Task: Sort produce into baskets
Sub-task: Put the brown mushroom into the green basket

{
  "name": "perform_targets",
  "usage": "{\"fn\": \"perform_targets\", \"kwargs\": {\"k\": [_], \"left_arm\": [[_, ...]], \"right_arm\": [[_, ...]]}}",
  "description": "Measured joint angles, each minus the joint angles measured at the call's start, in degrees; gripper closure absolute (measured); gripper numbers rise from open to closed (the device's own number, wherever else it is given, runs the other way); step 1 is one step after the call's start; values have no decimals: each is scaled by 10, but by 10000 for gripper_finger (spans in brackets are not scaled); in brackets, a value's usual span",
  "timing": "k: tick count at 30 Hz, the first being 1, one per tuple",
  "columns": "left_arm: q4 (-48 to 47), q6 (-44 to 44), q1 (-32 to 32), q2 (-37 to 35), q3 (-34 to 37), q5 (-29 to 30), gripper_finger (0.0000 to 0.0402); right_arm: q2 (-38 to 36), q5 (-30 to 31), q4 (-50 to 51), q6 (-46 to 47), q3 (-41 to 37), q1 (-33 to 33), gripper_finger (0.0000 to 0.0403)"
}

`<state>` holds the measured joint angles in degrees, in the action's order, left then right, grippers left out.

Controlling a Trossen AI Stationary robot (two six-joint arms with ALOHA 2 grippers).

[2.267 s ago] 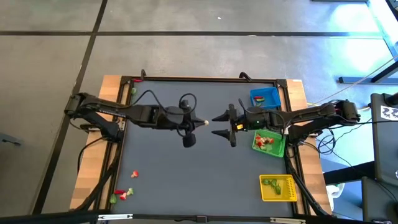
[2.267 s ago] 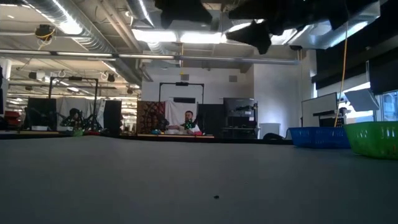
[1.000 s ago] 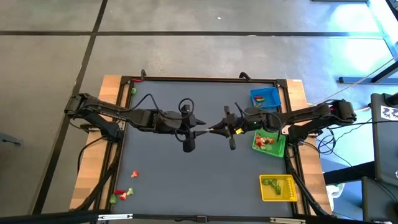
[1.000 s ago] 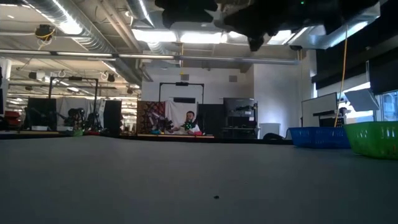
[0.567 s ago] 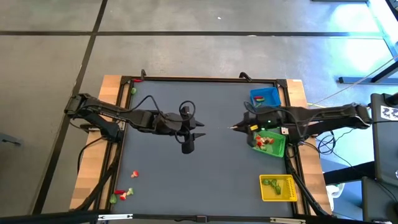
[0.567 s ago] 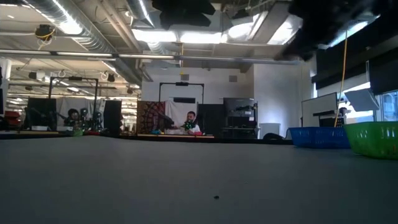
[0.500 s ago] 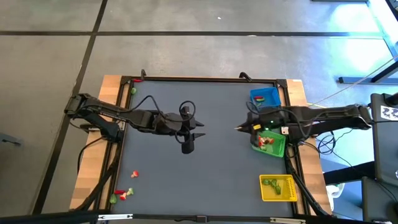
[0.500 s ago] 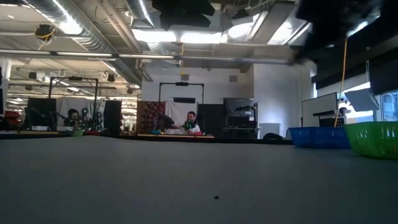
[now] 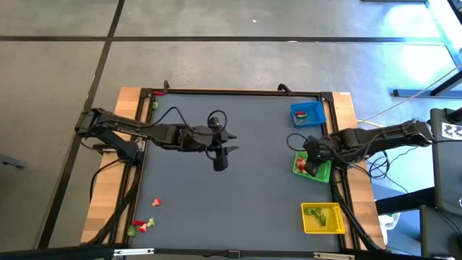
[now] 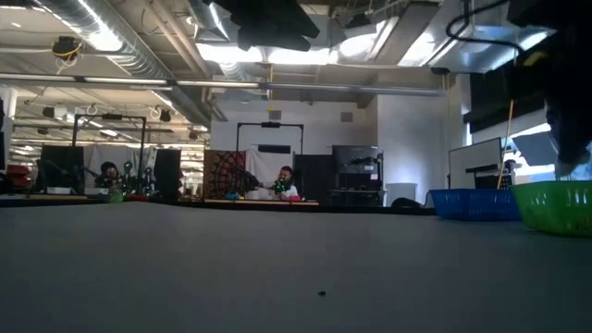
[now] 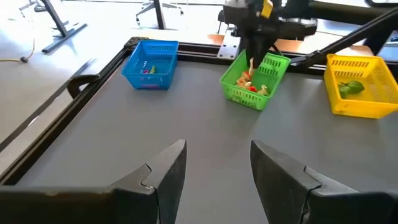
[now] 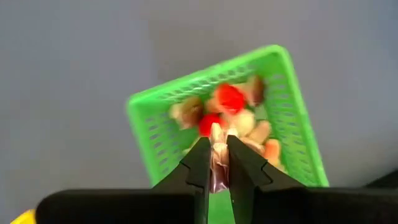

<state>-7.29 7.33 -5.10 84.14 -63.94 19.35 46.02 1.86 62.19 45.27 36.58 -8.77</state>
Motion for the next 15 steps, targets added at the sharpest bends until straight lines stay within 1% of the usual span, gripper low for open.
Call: {"fn": "perform_targets", "kwargs": {"k": [2,7,9,12,15], "left_arm": [[0,0,4,0,0,0,226],[-1,1,4,0,0,0,226],[-2,-2,4,0,0,0,226],[-2,-2,4,0,0,0,226],[-2,-2,4,0,0,0,226]], "right_arm": [[0,16,-1,20,-13,1,370],[0,17,-4,61,-37,1,370],[0,17,-12,67,-42,1,363],[0,17,-21,70,-44,1,328],[0,16,-30,84,-44,1,273]]}}
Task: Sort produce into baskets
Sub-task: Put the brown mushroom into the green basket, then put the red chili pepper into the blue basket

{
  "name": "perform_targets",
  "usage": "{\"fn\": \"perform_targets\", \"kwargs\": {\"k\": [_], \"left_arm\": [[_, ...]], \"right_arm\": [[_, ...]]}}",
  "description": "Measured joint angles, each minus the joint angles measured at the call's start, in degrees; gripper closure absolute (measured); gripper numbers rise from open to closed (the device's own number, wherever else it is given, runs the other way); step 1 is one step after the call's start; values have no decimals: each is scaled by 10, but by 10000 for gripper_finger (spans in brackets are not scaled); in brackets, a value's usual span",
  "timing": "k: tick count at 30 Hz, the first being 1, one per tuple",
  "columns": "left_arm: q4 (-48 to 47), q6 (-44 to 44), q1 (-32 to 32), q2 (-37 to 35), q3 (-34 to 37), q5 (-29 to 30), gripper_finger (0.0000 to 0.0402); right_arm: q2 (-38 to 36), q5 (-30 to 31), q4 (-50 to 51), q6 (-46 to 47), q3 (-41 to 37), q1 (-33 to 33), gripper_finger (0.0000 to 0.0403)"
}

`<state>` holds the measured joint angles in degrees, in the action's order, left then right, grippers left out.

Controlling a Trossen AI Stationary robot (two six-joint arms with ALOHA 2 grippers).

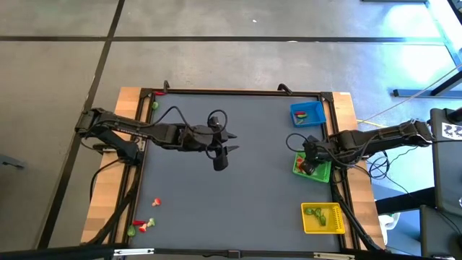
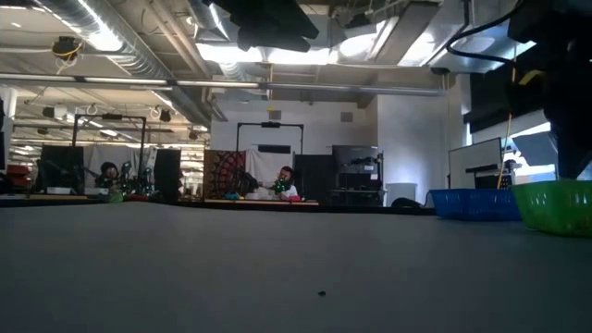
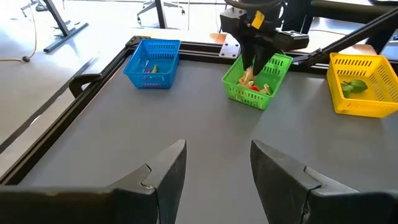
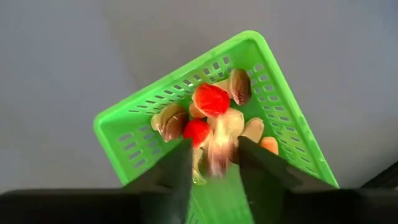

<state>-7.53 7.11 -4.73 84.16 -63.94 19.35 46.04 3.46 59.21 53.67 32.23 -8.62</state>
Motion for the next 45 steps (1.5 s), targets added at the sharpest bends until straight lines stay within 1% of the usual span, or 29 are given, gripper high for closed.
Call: {"fn": "perform_targets", "kwargs": {"k": [2,5,8,10,13,18,21,23,27,32,34,36,38,41,45], "left_arm": [[0,0,0,0,0,0,226],[0,0,0,0,0,0,226],[0,0,0,0,0,0,226],[0,0,0,0,0,0,226],[0,0,0,0,0,0,226],[0,0,0,0,0,0,226],[1,-1,11,0,0,-24,226],[1,-1,25,0,0,-28,226],[1,-1,40,0,0,-25,226],[-13,-1,44,0,-1,-26,226],[-6,-1,44,0,-1,-26,226],[7,-2,43,0,-1,-27,226],[10,-2,43,0,-1,-27,226],[11,1,45,0,-1,-13,226],[-19,23,45,0,-1,-12,226]], "right_arm": [[0,-5,-3,3,0,0,238],[0,-10,-21,4,0,0,197],[0,-10,-55,4,0,0,172],[0,-10,-83,0,0,0,163],[0,-9,-130,-21,0,0,158],[0,40,-245,-85,0,0,158],[1,73,-355,-160,0,0,157],[6,92,-440,-222,0,0,157],[20,96,-605,-334,0,0,157],[49,95,-738,-421,0,0,157],[65,95,-771,-435,0,0,157],[80,95,-784,-436,0,0,157],[96,95,-788,-436,0,0,157],[122,95,-787,-436,0,0,157],[152,94,-787,-427,0,0,157]]}}
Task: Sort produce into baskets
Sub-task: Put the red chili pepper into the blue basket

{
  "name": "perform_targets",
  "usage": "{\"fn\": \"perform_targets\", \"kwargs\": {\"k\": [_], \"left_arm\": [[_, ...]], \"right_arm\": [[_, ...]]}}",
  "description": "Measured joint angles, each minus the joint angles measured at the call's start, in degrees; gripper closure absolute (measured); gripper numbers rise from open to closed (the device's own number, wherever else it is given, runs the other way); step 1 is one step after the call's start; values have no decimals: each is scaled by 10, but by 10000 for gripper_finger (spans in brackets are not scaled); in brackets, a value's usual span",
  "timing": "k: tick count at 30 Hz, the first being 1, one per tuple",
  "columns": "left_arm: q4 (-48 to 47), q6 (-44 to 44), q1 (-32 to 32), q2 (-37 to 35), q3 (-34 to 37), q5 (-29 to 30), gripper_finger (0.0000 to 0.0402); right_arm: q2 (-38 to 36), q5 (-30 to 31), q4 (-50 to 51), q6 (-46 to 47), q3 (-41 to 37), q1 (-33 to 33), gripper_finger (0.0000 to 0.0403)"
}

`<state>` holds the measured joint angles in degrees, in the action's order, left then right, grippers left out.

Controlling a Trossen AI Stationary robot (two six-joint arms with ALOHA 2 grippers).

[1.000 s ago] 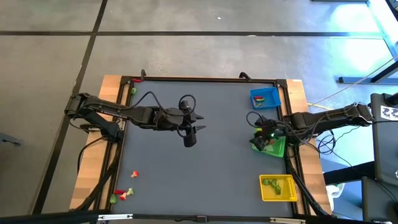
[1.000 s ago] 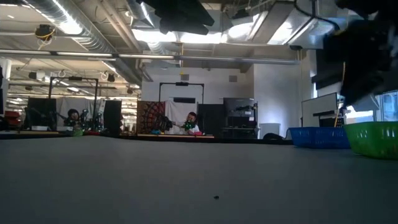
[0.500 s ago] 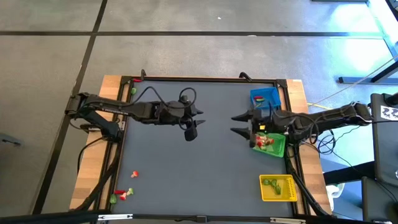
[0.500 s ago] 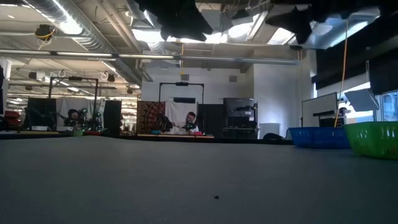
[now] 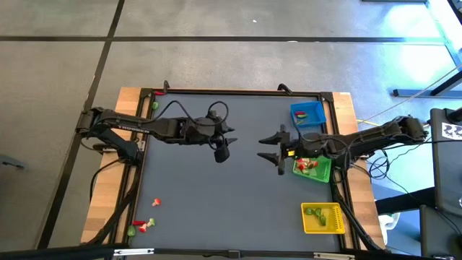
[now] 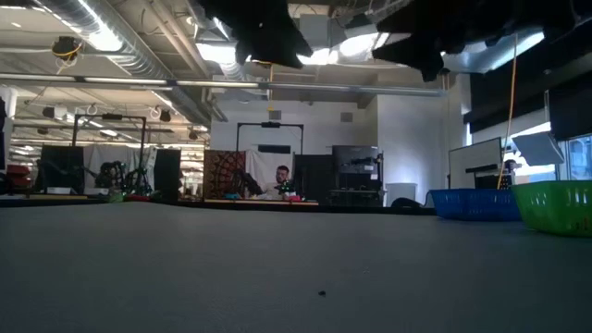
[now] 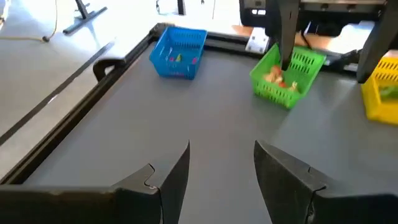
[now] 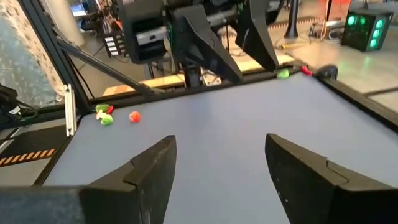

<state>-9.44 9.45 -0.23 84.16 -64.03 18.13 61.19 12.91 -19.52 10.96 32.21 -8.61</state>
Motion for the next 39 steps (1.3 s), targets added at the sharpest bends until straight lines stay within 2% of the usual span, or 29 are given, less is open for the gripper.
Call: {"fn": "perform_targets", "kwargs": {"k": [6,12,18,23,28,33,39], "left_arm": [[-89,16,6,-5,0,20,226],[-197,22,46,-6,0,96,226],[-304,6,114,-3,0,192,226],[-376,3,190,8,0,196,226],[-445,-37,253,29,-17,196,226],[-506,-45,315,70,-64,197,226],[-580,-48,380,153,-135,197,226]], "right_arm": [[18,-10,2,21,0,0,157],[18,-3,22,22,0,0,157],[18,1,45,22,0,0,157],[18,6,56,27,0,0,157],[18,6,91,39,0,0,157],[26,27,100,38,0,0,157],[49,30,103,36,0,0,157]]}}
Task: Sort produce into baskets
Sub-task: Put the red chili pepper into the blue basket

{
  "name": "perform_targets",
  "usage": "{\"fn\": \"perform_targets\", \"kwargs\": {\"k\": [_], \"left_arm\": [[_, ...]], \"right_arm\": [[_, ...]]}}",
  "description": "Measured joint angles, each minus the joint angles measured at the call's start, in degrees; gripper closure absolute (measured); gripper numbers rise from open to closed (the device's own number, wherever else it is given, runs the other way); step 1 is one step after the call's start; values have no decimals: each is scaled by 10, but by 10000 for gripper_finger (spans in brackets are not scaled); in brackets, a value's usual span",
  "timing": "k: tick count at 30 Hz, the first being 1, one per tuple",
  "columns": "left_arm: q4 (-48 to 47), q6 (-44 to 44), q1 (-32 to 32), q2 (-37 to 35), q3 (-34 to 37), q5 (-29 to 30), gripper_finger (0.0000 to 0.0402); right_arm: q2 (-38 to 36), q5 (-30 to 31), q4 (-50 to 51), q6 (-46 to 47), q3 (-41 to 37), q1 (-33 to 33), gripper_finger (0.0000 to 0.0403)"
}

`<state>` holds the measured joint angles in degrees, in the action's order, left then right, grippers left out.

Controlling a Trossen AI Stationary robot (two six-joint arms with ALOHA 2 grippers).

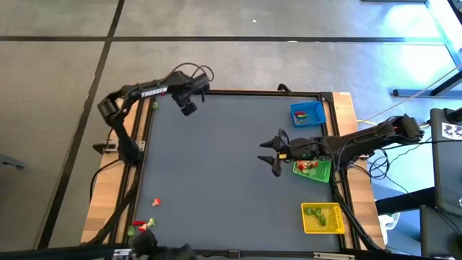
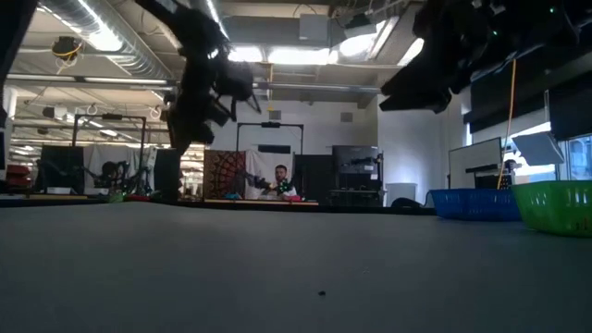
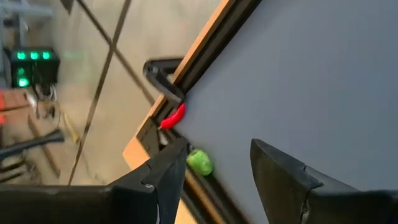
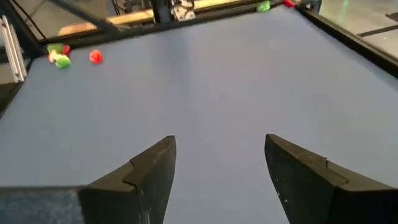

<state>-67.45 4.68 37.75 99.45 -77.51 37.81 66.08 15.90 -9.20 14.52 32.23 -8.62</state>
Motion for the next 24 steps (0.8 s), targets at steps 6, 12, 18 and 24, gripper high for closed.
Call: {"fn": "perform_targets", "kwargs": {"k": [6,12,18,24], "left_arm": [[-8,-36,68,65,-12,2,226],[-4,-49,134,112,-12,12,226],[23,-76,173,145,-12,43,226],[54,-86,204,173,-11,51,226]], "right_arm": [[14,0,5,0,0,0,157],[18,0,5,-1,0,0,157],[18,1,4,-12,0,0,157],[18,1,4,-14,0,0,157]]}}
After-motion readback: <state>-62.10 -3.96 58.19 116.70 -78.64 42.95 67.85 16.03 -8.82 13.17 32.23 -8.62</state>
